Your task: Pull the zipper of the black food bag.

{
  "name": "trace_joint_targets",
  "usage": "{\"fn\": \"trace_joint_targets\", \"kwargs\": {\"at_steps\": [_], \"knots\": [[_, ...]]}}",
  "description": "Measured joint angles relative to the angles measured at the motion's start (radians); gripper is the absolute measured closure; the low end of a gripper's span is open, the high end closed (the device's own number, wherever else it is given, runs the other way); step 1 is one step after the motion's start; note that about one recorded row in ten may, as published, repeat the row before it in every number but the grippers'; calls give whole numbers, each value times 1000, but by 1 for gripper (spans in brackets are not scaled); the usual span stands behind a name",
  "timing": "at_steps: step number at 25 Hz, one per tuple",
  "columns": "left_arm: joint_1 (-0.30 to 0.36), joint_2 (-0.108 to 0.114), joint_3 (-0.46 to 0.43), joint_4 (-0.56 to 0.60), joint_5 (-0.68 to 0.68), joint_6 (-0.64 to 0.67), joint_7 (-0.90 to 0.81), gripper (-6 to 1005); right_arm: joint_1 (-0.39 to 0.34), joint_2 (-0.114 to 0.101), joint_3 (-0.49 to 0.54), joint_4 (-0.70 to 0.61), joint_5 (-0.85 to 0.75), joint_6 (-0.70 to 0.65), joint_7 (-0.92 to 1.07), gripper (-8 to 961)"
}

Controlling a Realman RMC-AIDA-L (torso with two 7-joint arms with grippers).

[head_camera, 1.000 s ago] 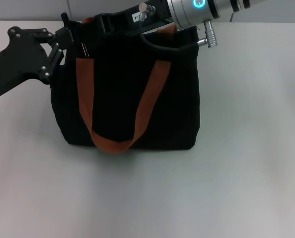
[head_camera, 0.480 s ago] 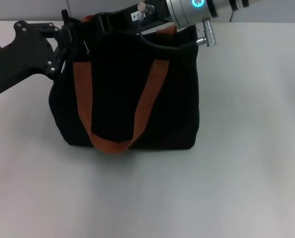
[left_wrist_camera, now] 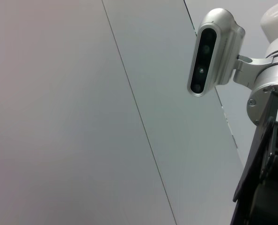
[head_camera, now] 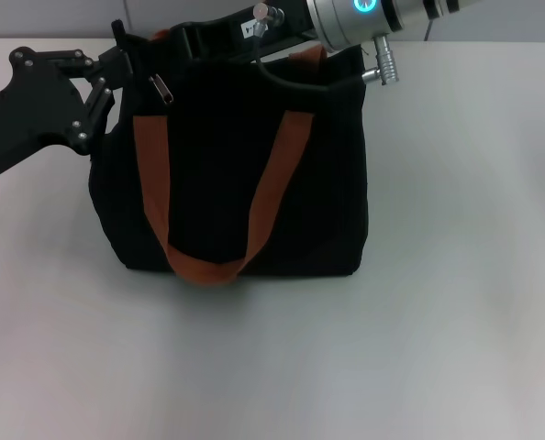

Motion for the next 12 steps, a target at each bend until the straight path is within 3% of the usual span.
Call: {"fn": "trace_joint_targets", "kwargs": {"at_steps": [12], "knots": [[-3, -2, 2, -3, 0, 0, 5, 925, 6, 0, -35, 7, -3, 21, 7, 273]]}}
